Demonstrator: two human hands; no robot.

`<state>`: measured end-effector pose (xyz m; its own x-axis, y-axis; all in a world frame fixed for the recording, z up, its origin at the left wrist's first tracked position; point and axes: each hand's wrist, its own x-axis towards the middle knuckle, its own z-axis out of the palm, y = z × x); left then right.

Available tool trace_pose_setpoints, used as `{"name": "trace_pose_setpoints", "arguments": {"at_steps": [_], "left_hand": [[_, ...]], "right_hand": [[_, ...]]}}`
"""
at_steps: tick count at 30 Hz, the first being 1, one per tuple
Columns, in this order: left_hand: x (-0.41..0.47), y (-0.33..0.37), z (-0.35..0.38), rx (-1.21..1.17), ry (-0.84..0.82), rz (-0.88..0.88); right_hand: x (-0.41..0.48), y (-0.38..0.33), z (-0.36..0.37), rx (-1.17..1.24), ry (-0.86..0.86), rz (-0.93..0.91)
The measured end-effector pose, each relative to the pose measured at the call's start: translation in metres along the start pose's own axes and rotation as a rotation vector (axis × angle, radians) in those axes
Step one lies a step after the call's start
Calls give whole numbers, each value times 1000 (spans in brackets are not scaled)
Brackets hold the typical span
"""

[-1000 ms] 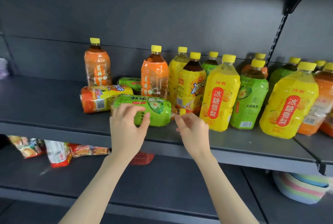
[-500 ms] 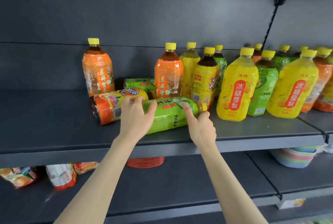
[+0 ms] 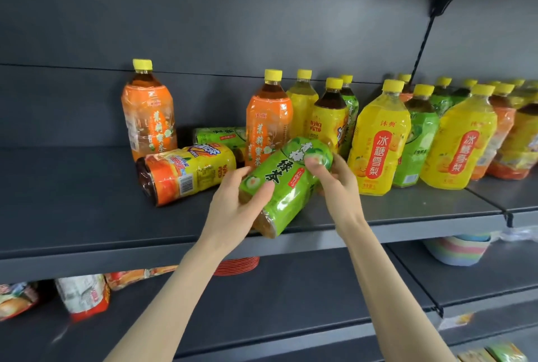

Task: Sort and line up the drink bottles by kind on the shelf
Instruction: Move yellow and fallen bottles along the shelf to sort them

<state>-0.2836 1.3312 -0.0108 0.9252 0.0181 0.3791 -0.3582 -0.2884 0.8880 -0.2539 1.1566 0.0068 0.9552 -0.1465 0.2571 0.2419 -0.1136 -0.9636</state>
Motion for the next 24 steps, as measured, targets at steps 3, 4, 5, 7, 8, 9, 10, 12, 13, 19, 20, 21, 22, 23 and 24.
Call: {"name": "trace_pose_setpoints", "arguments": {"at_steps": [3, 4, 5, 7, 8, 9, 10, 12, 13, 19, 20, 21, 22, 23, 24], "left_hand": [[3, 5, 15, -44, -75, 76], [5, 5, 20, -35, -91, 87], [8, 3, 26, -23, -99, 95], [15, -1, 36, 17, -95, 101], [18, -3, 41, 44, -92, 100], [22, -5, 44, 69, -89, 106], [26, -6, 46, 88, -87, 108], [34, -7, 47, 98, -91, 104], [38, -7, 46, 95, -97, 100], [51, -9, 50, 192, -23, 110], [53, -10, 51, 217, -11, 110], [55, -9, 51, 241, -6, 105], [58, -8, 51, 261, -9, 91], [60, -8, 51, 275, -12, 80], [62, -8, 51, 286, -13, 75]], "right_hand": [[10, -22, -14, -66, -11, -139], [12, -29, -19, -77, -22, -191], [15, -34, -23, -76, -46, -246], [21, -34, -32, -100, -91, -317], [22, -33, -34, -124, -114, -342], [24, -31, -35, -148, -133, -361], [26, -27, -35, -164, -144, -368], [29, -17, -32, -188, -156, -363], [31, -14, -31, -195, -151, -357], [44, -1, -25, -127, -149, -356], [46, 1, -23, -140, -139, -358], [48, 3, -23, -175, -119, -364], [50, 3, -23, -212, -95, -364], [51, 4, -23, -242, -76, -362], [52, 5, -24, -260, -67, -364]]}}
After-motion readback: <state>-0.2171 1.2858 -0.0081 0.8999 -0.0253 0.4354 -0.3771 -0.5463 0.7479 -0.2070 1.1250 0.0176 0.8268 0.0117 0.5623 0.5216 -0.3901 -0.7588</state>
